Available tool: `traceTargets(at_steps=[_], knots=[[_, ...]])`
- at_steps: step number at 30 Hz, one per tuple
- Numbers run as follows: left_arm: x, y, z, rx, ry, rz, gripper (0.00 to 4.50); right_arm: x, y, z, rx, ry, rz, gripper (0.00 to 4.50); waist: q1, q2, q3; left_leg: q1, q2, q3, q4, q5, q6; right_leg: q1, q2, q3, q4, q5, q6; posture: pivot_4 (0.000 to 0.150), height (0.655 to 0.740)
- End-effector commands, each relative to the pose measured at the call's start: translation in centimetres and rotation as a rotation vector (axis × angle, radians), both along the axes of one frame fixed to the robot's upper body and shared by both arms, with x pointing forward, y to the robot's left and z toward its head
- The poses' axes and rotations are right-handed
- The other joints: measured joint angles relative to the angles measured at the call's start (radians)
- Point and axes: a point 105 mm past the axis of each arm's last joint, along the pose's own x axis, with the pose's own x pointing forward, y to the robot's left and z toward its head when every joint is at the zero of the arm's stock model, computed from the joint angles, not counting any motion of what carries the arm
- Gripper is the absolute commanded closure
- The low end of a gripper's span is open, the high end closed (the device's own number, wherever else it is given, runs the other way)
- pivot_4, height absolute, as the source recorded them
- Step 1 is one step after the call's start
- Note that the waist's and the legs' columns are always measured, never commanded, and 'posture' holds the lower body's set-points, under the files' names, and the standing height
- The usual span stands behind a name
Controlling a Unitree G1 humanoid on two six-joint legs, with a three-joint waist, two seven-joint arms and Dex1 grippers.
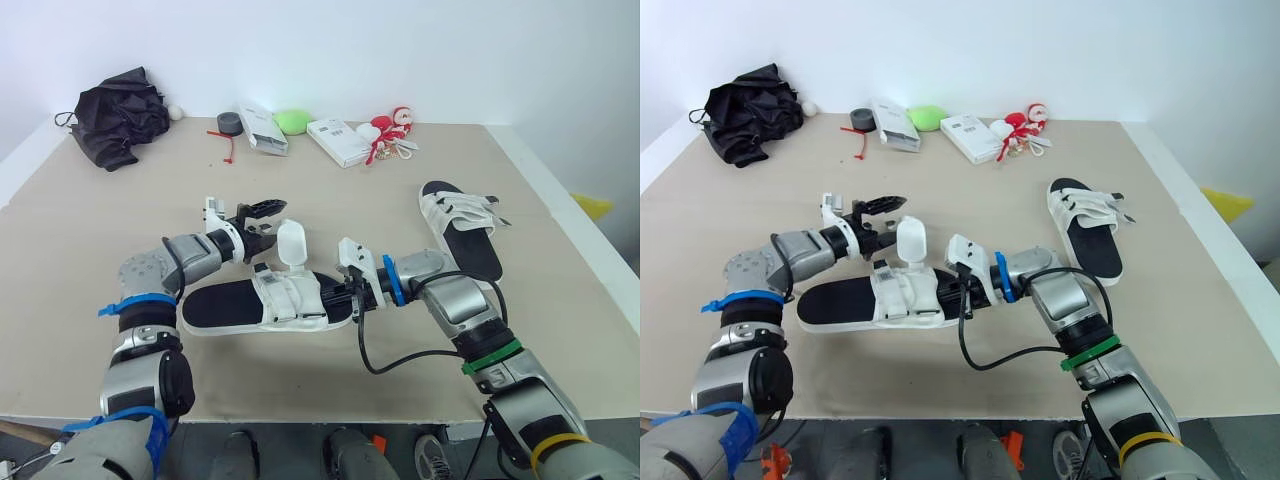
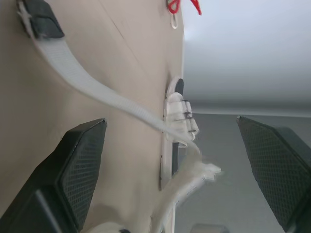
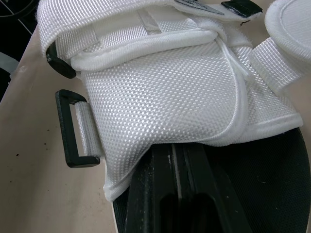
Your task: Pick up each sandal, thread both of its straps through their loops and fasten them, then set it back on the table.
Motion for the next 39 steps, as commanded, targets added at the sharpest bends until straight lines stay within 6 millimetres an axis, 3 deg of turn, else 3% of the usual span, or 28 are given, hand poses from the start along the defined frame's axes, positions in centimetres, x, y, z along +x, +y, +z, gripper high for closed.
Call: traceTargets(at_steps=[1, 7, 8, 10, 17, 18, 19, 22, 25, 29, 31, 33, 35, 39], knots=[[1.0, -1.6, 1.4, -0.007, -0.051, -0.016, 0.09, -0.1, -1.0, -2.7, -0.092, 0.067, -0.055, 4.5, -0.001, 0.0, 0.0, 0.0, 0.0, 0.0, 0.0, 0.0, 0.0, 0.0, 0.0, 0.0, 0.0, 0.0, 0.0, 0.15, 0.738], [1.5, -3.3, 1.7, 0.005, -0.072, -0.044, 0.09, -0.1, -1.1, -2.8, -0.094, 0.067, -0.062, 4.5, -0.002, 0.0, 0.0, 0.0, 0.0, -0.001, -0.002, 0.0, -0.001, -0.001, 0.0, 0.0, -0.001, 0.0, 0.001, 0.15, 0.738], [1.5, -3.4, 1.8, 0.002, -0.078, -0.046, 0.31, -0.1, -1.2, -2.8, -0.094, 0.067, -0.064, 4.5, -0.002, 0.0, 0.0, 0.0, 0.0, -0.001, -0.002, 0.0, -0.001, -0.001, 0.0, 0.0, -0.001, 0.0, 0.001, 0.15, 0.738], [1.5, -3.1, 1.8, 0.009, -0.085, -0.04, 0.81, -0.2, -1.2, -2.8, -0.094, 0.067, -0.066, 4.5, -0.002, 0.0, 0.0, -0.001, 0.0, -0.001, -0.002, 0.0, -0.001, 0.0, 0.0, 0.0, -0.001, -0.001, 0.001, 0.15, 0.738], [1.5, -2.3, 2.8, 0.029, -0.143, -0.017, 3.67, -0.3, -1.2, -2.9, -0.097, 0.07, -0.065, 4.5, -0.002, 0.0, 0.0, -0.001, 0.0, -0.001, -0.002, 0.0, -0.001, -0.001, 0.0, 0.0, -0.001, -0.001, 0.001, 0.15, 0.738], [1.4, -2.4, 3.0, 0.039, -0.16, -0.02, 3.67, -0.3, -1.2, -2.9, -0.096, 0.07, -0.064, 4.5, -0.002, 0.0, 0.0, -0.001, 0.0, -0.001, -0.002, 0.0, -0.001, -0.001, 0.0, 0.0, -0.001, -0.001, 0.001, 0.15, 0.738], [1.3, -2.4, 3.2, 0.05, -0.181, -0.021, 4.46, -0.3, -1.1, -2.9, -0.096, 0.069, -0.063, 4.5, -0.002, 0.0, 0.0, -0.001, 0.0, -0.001, -0.002, 0.0, -0.001, -0.001, 0.0, 0.0, -0.001, -0.001, 0.001, 0.15, 0.738], [0.9, -2.5, 3.6, 0.033, -0.206, -0.019, 4.46, -0.2, -1.0, -2.9, -0.095, 0.068, -0.062, 4.5, -0.002, 0.0, 0.0, -0.001, 0.0, -0.002, -0.002, 0.0, -0.002, 0.0, 0.0, 0.0, -0.001, -0.001, 0.001, 0.15, 0.738], [-0.3, -2.8, 5.0, 0.061, -0.348, -0.037, 4.46, -0.3, -1.1, -2.9, -0.094, 0.068, -0.062, 4.5, -0.002, 0.0, 0.0, -0.001, 0.0, -0.002, -0.002, 0.0, -0.002, 0.0, 0.0, 0.0, -0.001, -0.001, 0.002, 0.15, 0.738], [-3.2, -3.9, 7.3, 0.118, -0.603, -0.114, 4.46, -0.4, -1.2, -3.0, -0.095, 0.07, -0.063, 4.5, -0.003, 0.0, 0.0, -0.001, 0.0, -0.002, -0.003, 0.0, -0.005, -0.001, 0.0, 0.0, -0.001, -0.001, 0.002, 0.15, 0.738], [-5.7, -4.5, 8.0, 0.197, -0.815, -0.187, 4.46, -0.4, -1.2, -3.1, -0.096, 0.07, -0.064, 4.5, -0.004, 0.0, 0.0, -0.001, 0.0, -0.002, -0.003, 0.0, -0.006, 0.0, 0.0, 0.0, -0.001, -0.001, 0.002, 0.15, 0.738], [-9.4, -4.9, 7.2, 0.314, -1.093, -0.318, 4.46, -0.4, -1.2, -3.1, -0.096, 0.071, -0.063, 4.5, -0.005, 0.0, 0.0, 0.0, -0.001, -0.001, -0.003, 0.0, -0.006, 0.0, -0.001, 0.001, -0.001, -0.001, 0.001, 0.15, 0.738], [-11.8, -4.7, 5.9, 0.387, -1.271, -0.417, 4.46, -0.4, -1.1, -3.1, -0.095, 0.071, -0.061, 4.5, -0.013, 0.0, 0.0, 0.0, -0.001, -0.002, -0.003, 0.001, -0.006, 0.0, -0.001, 0.0, -0.001, -0.001, 0.002, 0.15, 0.738], [-14.0, -4.1, 3.8, 0.538, -1.574, -0.535, 4.46, -0.4, -1.0, -3.1, -0.095, 0.072, -0.055, 4.5, -0.007, 0.002, 0.0, 0.001, 0.0, -0.002, -0.007, 0.0, -0.006, 0.0, -0.001, 0.0, -0.002, -0.003, -0.002, 0.15, 0.738]])
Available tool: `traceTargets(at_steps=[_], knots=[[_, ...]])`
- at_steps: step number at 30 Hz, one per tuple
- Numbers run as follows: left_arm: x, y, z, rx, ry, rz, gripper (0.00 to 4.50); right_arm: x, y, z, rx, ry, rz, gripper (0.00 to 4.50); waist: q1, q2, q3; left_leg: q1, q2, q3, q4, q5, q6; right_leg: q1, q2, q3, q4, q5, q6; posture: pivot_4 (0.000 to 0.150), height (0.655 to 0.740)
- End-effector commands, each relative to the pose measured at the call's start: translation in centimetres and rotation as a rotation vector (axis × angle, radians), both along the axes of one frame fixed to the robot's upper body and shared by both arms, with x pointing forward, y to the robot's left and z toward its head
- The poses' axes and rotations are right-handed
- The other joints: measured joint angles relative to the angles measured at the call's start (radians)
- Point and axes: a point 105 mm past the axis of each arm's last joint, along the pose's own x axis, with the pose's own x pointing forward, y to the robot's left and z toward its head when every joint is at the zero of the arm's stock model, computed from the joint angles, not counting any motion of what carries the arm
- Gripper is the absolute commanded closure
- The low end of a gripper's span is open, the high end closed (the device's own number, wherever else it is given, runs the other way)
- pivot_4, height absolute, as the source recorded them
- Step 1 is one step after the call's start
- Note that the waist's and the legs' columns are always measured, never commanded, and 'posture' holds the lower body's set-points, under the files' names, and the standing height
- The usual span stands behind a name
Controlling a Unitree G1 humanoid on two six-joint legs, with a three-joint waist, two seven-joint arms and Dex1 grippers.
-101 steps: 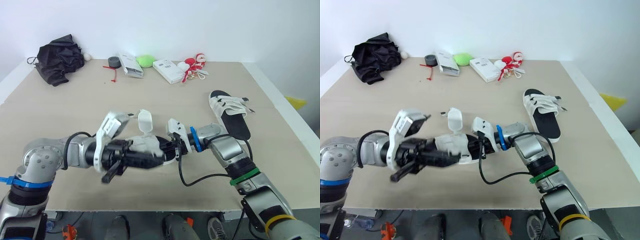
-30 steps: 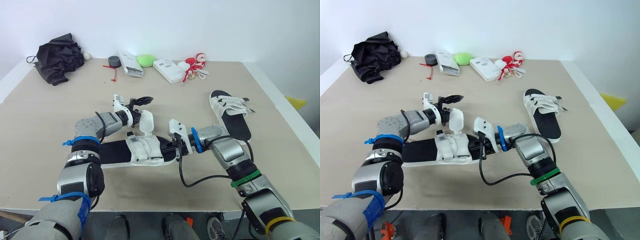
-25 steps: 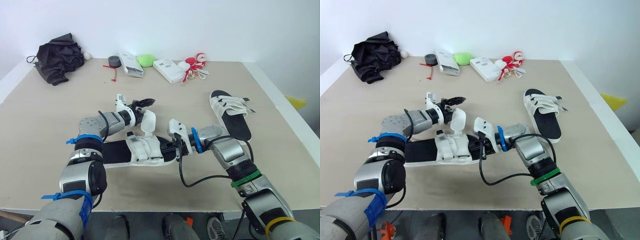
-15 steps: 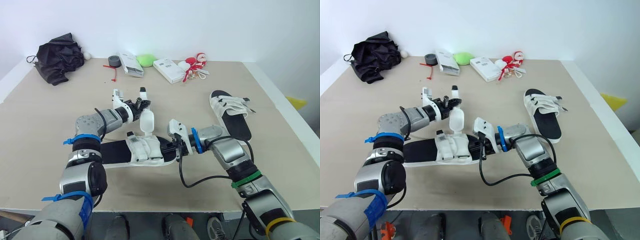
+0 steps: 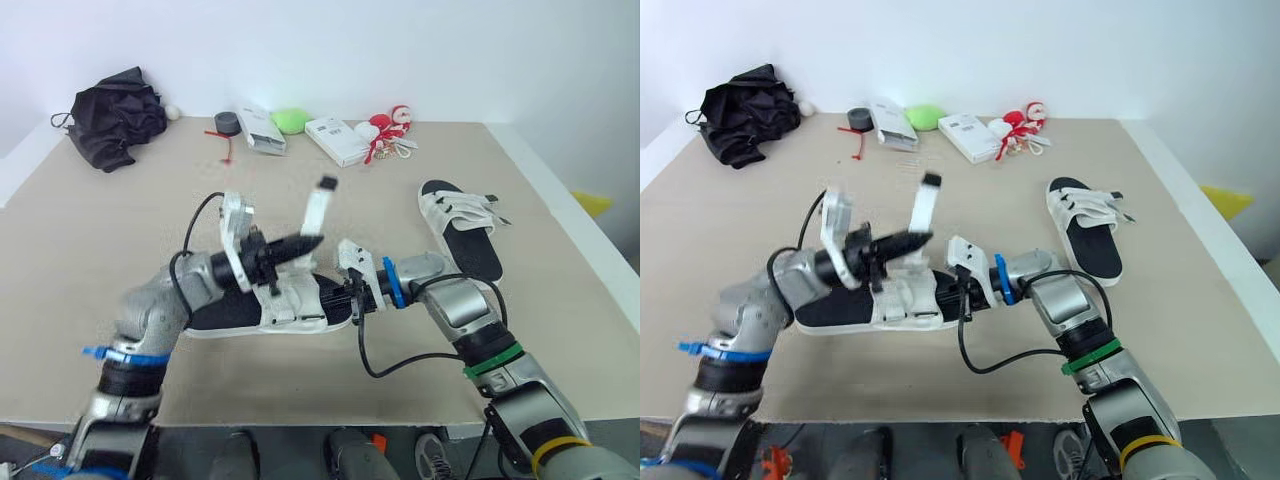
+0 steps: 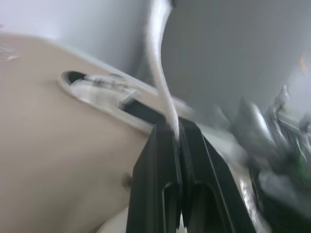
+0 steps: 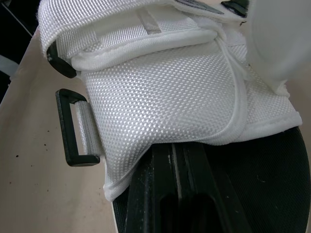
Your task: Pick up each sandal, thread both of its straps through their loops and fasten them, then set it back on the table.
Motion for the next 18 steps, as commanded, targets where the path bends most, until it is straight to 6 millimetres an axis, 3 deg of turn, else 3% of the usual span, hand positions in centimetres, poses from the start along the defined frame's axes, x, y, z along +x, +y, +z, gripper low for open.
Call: traceTargets(at_steps=[1, 7, 11, 13, 14, 18], knots=[[-2.8, -0.3, -0.1, 0.139, -0.452, -0.139, 4.46, -0.1, -1.0, -3.1, -0.1, 0.078, -0.052, 4.5, 0.006, 0.0, 0.0, 0.0, 0.0, 0.0, 0.0, 0.0, 0.001, 0.0, 0.0, 0.0, 0.0, -0.002, -0.005, 0.15, 0.738], [-2.8, 0.4, -2.4, 0.303, -0.882, -0.179, 4.46, 0.1, -0.9, -3.0, -0.102, 0.075, -0.045, 4.5, 0.007, 0.0, 0.0, -0.001, 0.002, 0.006, 0.0, 0.0, 0.003, -0.002, -0.001, 0.003, -0.005, -0.001, -0.008, 0.15, 0.738], [-2.2, 0.6, -2.9, 0.319, -0.925, -0.187, 3.39, 0.1, -0.9, -3.0, -0.102, 0.075, -0.041, 4.5, 0.007, 0.0, 0.0, -0.001, 0.003, 0.006, 0.0, -0.001, 0.005, -0.002, 0.001, 0.003, -0.005, 0.0, -0.007, 0.15, 0.738], [-2.2, 0.5, -2.6, 0.302, -0.927, -0.19, 2.44, 0.1, -0.9, -2.9, -0.102, 0.076, -0.042, 4.5, 0.007, 0.0, 0.0, -0.001, 0.004, 0.006, 0.0, -0.001, 0.005, -0.002, 0.001, 0.003, -0.005, 0.001, -0.006, 0.15, 0.738], [-2.2, 0.5, -2.3, 0.297, -0.939, -0.185, 2.25, 0.1, -0.9, -3.0, -0.102, 0.076, -0.042, 4.5, 0.007, 0.0, 0.0, -0.001, 0.004, 0.006, 0.0, -0.001, 0.005, -0.002, 0.0, 0.003, -0.005, 0.001, -0.006, 0.15, 0.738], [-3.0, 0.7, -1.7, 0.265, -0.877, -0.233, 0.21, 0.1, -0.9, -3.0, -0.101, 0.078, -0.043, 4.5, 0.007, 0.0, 0.0, -0.001, 0.004, 0.006, 0.0, -0.001, 0.005, -0.002, 0.001, 0.003, -0.005, 0.002, -0.004, 0.15, 0.738]])
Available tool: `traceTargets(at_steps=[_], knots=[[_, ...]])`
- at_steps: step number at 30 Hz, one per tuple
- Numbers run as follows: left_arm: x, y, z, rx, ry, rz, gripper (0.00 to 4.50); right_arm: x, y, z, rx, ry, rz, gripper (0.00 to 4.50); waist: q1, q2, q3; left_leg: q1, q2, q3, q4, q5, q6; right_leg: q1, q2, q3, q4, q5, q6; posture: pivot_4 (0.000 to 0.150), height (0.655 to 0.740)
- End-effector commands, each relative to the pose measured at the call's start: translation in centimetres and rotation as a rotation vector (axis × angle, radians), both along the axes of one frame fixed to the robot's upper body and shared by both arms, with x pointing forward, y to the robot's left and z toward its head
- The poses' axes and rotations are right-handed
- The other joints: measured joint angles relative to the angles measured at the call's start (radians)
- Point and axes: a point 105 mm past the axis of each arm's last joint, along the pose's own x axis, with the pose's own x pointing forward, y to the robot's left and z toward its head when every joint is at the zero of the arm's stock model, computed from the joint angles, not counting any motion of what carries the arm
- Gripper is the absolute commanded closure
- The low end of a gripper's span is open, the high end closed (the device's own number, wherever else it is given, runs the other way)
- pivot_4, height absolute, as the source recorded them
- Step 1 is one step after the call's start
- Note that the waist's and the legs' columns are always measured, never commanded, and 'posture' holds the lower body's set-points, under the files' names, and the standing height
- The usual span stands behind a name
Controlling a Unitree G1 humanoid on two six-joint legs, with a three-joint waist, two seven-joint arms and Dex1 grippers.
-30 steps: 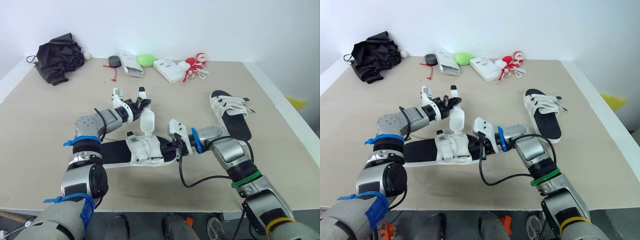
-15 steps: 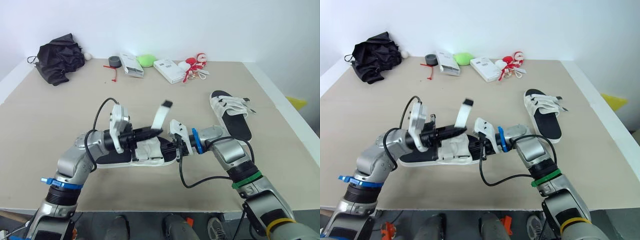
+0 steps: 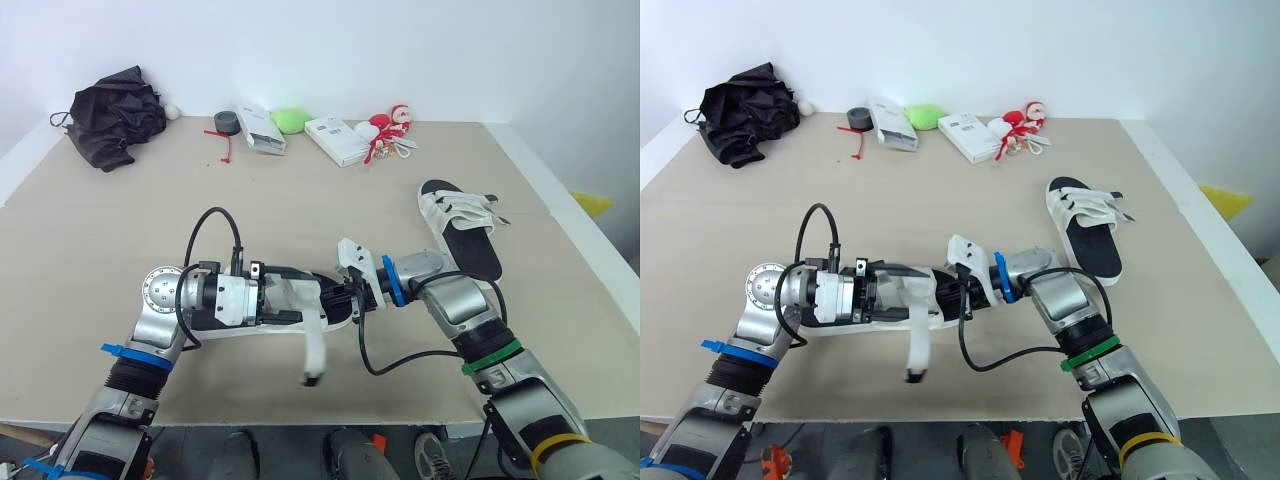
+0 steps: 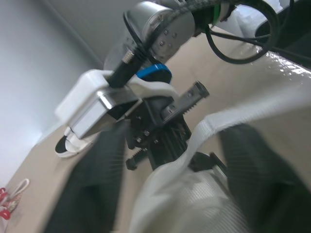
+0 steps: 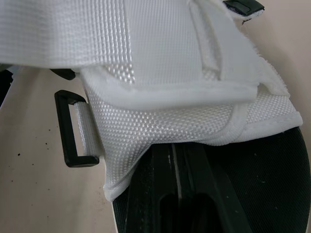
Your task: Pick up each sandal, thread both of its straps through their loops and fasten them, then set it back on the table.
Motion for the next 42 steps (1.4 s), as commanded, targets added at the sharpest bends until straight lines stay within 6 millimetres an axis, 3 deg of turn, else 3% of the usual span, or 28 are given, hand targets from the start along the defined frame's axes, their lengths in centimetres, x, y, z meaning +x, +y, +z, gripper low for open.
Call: traceTargets(at_steps=[1, 4, 8, 12, 13, 17, 19, 23, 28, 34, 39, 42], knots=[[-1.2, 0.1, 1.2, 0.004, 0.026, -0.066, 0.04, -0.1, -1.0, -3.1, -0.099, 0.071, -0.056, 4.5, 0.0, 0.0, 0.0, 0.0, 0.0, 0.0, 0.0, 0.0, 0.0, 0.0, 0.0, 0.0, 0.0, 0.0, 0.0, 0.15, 0.738], [-1.8, 1.7, 1.8, 0.028, 0.174, -0.052, 0.04, 0.0, -1.0, -3.1, -0.096, 0.071, -0.058, 4.5, -0.002, 0.0, 0.0, 0.0, 0.001, 0.0, 0.0, 0.0, 0.0, 0.0, 0.001, 0.0, 0.0, 0.001, 0.002, 0.15, 0.738], [-2.9, 4.6, 3.0, 0.11, 0.575, -0.013, 0.04, 0.0, -1.0, -3.1, -0.097, 0.073, -0.055, 4.5, -0.005, 0.0, 0.001, 0.0, 0.002, 0.0, 0.0, 0.0, 0.0, 0.0, 0.001, 0.0, 0.001, -0.001, -0.001, 0.15, 0.738], [-6.1, 4.3, 4.5, 0.092, 1.053, -0.123, 0.04, 0.1, -0.8, -3.1, -0.096, 0.07, -0.048, 4.5, -0.007, -0.001, 0.002, 0.0, 0.002, -0.001, 0.0, 0.0, 0.0, -0.001, 0.001, -0.001, 0.003, -0.003, -0.003, 0.15, 0.738], [-6.7, 4.1, 4.2, 0.108, 1.1, -0.143, 0.04, 0.1, -0.7, -3.1, -0.095, 0.069, -0.047, 4.5, -0.009, -0.001, 0.003, 0.0, 0.002, -0.002, 0.0, 0.0, 0.0, -0.001, 0.001, -0.002, 0.003, -0.004, -0.003, 0.15, 0.738], [-9.3, 3.8, -0.1, 0.305, 1.243, -0.108, 0.04, 0.2, -0.5, -3.0, -0.093, 0.067, -0.043, 4.5, -0.011, -0.001, 0.003, 0.001, 0.002, -0.002, 0.0, -0.001, 0.001, 0.0, 0.0, -0.003, 0.003, -0.005, -0.003, 0.15, 0.738], [-9.3, 4.1, -2.0, 0.36, 1.266, -0.038, 0.04, 0.1, -0.6, -3.0, -0.093, 0.068, -0.043, 4.5, -0.015, 0.0, 0.003, 0.002, 0.002, -0.001, 0.0, -0.001, 0.0, -0.001, 0.0, -0.003, 0.003, -0.004, -0.005, 0.15, 0.738], [-6.5, 4.6, -4.3, 0.292, 1.182, 0.112, 0.04, 0.0, -0.8, -3.1, -0.095, 0.071, -0.047, 4.5, -0.014, 0.0, 0.003, 0.002, 0.002, -0.002, 0.0, -0.001, 0.0, -0.003, 0.001, -0.003, 0.003, -0.004, -0.006, 0.15, 0.738], [-3.9, 4.5, -4.7, 0.198, 1.108, 0.193, 0.04, 0.0, -0.8, -3.1, -0.095, 0.072, -0.051, 4.5, -0.014, -0.002, 0.002, 0.001, 0.002, 0.001, 0.0, -0.001, 0.0, -0.007, -0.001, -0.002, 0.003, -0.004, -0.006, 0.15, 0.738], [-3.5, 4.7, -5.3, 0.202, 1.095, 0.209, 0.04, -0.1, -0.8, -3.1, -0.096, 0.073, -0.06, 4.5, -0.013, -0.001, 0.002, 0.0, 0.002, 0.001, 0.0, -0.001, 0.0, -0.008, 0.0, -0.002, 0.004, -0.004, -0.006, 0.15, 0.738], [-3.4, 4.5, -5.3, 0.191, 1.093, 0.201, 0.04, 1.8, -0.7, -3.6, -0.123, 0.055, -0.207, 4.5, -0.013, -0.001, 0.002, 0.001, 0.002, 0.001, 0.001, -0.001, 0.001, -0.008, 0.0, -0.002, 0.004, -0.003, -0.006, 0.15, 0.738], [-3.3, 4.1, -5.3, 0.172, 1.093, 0.199, 0.04, 3.6, 0.0, -2.8, -0.104, 0.063, -0.323, 4.5, -0.017, -0.001, 0.002, 0.002, 0.003, 0.001, 0.001, 0.001, 0.002, -0.008, 0.0, -0.002, 0.004, 0.003, -0.009, 0.15, 0.738]])
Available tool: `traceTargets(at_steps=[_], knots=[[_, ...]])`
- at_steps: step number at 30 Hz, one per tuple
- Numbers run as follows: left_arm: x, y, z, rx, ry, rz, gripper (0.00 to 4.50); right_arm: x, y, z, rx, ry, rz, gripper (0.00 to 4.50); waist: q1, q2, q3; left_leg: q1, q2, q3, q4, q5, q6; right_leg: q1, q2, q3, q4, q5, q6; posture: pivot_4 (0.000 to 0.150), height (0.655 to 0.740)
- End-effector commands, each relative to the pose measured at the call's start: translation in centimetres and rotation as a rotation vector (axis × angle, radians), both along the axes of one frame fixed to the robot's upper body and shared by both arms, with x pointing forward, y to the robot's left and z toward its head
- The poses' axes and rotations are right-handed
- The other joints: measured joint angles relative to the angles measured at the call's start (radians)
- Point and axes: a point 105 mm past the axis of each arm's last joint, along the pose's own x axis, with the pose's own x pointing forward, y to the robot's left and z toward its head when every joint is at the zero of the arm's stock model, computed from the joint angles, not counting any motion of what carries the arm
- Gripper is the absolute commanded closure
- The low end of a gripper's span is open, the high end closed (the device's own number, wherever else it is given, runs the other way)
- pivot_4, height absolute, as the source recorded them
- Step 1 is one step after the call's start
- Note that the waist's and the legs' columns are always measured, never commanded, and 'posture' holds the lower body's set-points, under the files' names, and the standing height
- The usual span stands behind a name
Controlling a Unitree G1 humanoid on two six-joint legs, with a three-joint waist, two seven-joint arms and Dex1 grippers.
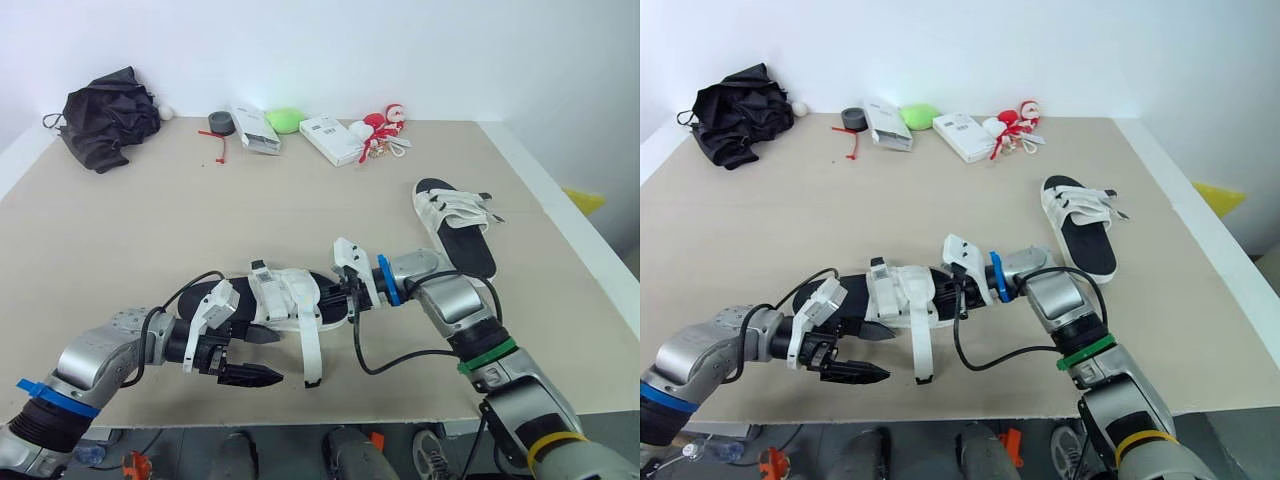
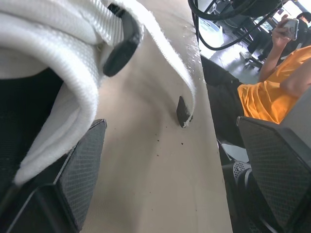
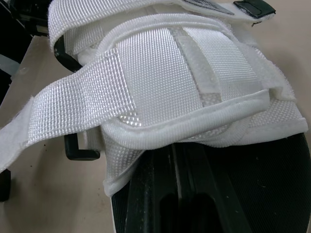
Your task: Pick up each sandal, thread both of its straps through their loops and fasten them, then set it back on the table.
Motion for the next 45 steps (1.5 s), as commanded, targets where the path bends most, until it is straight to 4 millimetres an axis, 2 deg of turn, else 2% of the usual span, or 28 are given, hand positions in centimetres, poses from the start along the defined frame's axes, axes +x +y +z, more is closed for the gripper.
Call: traceTargets(at_steps=[1, 8, 13, 17, 23, 26, 27, 28, 30, 31, 35, 39, 42, 45], knots=[[0.6, -0.3, 0.8, -0.028, -0.051, 0.013, 0.04, 2.3, -1.5, -2.9, -0.12, 0.073, -0.22, 4.5, -0.001, 0.0, 0.0, 0.0, 0.0, 0.0, 0.0, 0.001, 0.001, 0.0, 0.0, 0.0, 0.0, 0.001, 0.0, 0.15, 0.738], [1.5, -0.6, 1.6, -0.071, -0.068, 0.059, 0.04, 2.0, -2.0, -3.5, -0.151, 0.1, -0.205, 4.5, -0.001, 0.0, 0.0, 0.0, -0.001, 0.0, 0.0, 0.002, 0.003, -0.004, -0.001, 0.0, 0.0, 0.003, -0.001, 0.15, 0.738], [1.7, -2.1, 1.6, -0.075, -0.079, 0.08, 0.04, 1.6, -2.0, -3.6, -0.154, 0.107, -0.186, 4.5, 0.0, 0.0, 0.0, 0.0, -0.001, 0.001, 0.001, 0.002, 0.003, -0.003, -0.001, 0.0, 0.0, 0.003, -0.001, 0.15, 0.738], [0.7, -3.7, 0.8, -0.069, 0.033, 0.07, 0.04, 1.8, -1.9, -3.4, -0.153, 0.103, -0.184, 4.5, 0.001, 0.0, -0.001, -0.001, -0.001, 0.001, 0.001, 0.003, 0.004, -0.003, -0.001, 0.0, 0.0, 0.003, 0.0, 0.15, 0.738], [0.1, -4.9, 0.2, -0.064, 0.121, 0.073, 0.04, 1.8, -2.0, -3.4, -0.156, 0.101, -0.183, 4.5, 0.001, 0.0, 0.0, -0.001, -0.001, 0.001, 0.001, 0.003, 0.004, -0.003, 0.0, 0.0, 0.0, 0.004, 0.001, 0.15, 0.738], [0.2, -5.2, 0.3, -0.076, 0.154, 0.079, 0.66, 1.8, -2.1, -3.6, -0.16, 0.103, -0.187, 4.5, 0.0, 0.0, -0.001, -0.001, -0.001, 0.001, 0.001, 0.003, 0.004, -0.002, -0.001, 0.0, 0.0, 0.004, 0.001, 0.15, 0.738], [0.3, -5.2, 0.3, -0.076, 0.156, 0.083, 1.28, 1.8, -2.2, -3.6, -0.159, 0.103, -0.188, 4.5, 0.0, 0.001, -0.001, -0.001, -0.001, 0.001, 0.002, 0.003, 0.004, -0.002, -0.001, 0.0, 0.0, 0.003, 0.001, 0.15, 0.738], [0.3, -5.1, 0.3, -0.074, 0.157, 0.088, 1.5, 1.8, -2.2, -3.6, -0.159, 0.103, -0.189, 4.5, 0.001, 0.0, -0.001, -0.001, -0.001, 0.001, 0.002, 0.003, 0.004, -0.002, -0.001, 0.0, 0.0, 0.003, 0.001, 0.15, 0.738], [0.4, -5.1, 0.4, -0.07, 0.16, 0.091, 2.25, 1.8, -2.3, -3.6, -0.159, 0.102, -0.191, 4.5, 0.001, 0.0, -0.001, -0.001, -0.001, 0.0, 0.002, 0.003, 0.004, -0.002, -0.001, 0.0, 0.0, 0.003, 0.001, 0.15, 0.738], [0.4, -5.1, 0.4, -0.067, 0.159, 0.092, 2.77, 1.9, -2.3, -3.6, -0.16, 0.101, -0.192, 4.5, 0.001, 0.0, -0.001, -0.001, -0.001, 0.0, 0.002, 0.003, 0.004, -0.002, -0.001, 0.0, 0.0, 0.003, 0.001, 0.15, 0.738], [0.5, -5.1, 0.4, -0.061, 0.155, 0.092, 4.34, 2.0, -2.4, -3.5, -0.16, 0.098, -0.197, 4.5, 0.001, 0.001, -0.001, -0.001, -0.002, 0.0, 0.003, 0.003, 0.004, -0.002, -0.001, 0.0, 0.0, 0.004, 0.001, 0.15, 0.738], [0.3, -4.9, 0.8, -0.063, 0.155, 0.085, 4.44, 2.1, -2.4, -3.5, -0.161, 0.096, -0.199, 4.5, 0.0, 0.001, -0.001, -0.001, -0.002, 0.0, 0.003, 0.003, 0.004, -0.002, -0.001, 0.0, 0.0, 0.004, 0.001, 0.15, 0.738], [0.4, -4.8, 1.8, -0.078, 0.155, 0.08, 4.44, 2.2, -2.4, -3.5, -0.161, 0.096, -0.198, 4.5, 0.0, 0.001, -0.001, -0.001, -0.002, 0.0, 0.003, 0.003, 0.004, -0.002, -0.001, 0.0, 0.0, 0.004, 0.001, 0.15, 0.738], [0.3, -4.5, 4.0, -0.089, 0.168, 0.036, 4.44, 2.3, -2.4, -3.5, -0.16, 0.095, -0.198, 4.5, 0.0, 0.0, -0.001, -0.001, -0.002, 0.0, 0.003, 0.003, 0.004, -0.002, -0.001, 0.0, 0.0, 0.004, 0.001, 0.15, 0.738]])
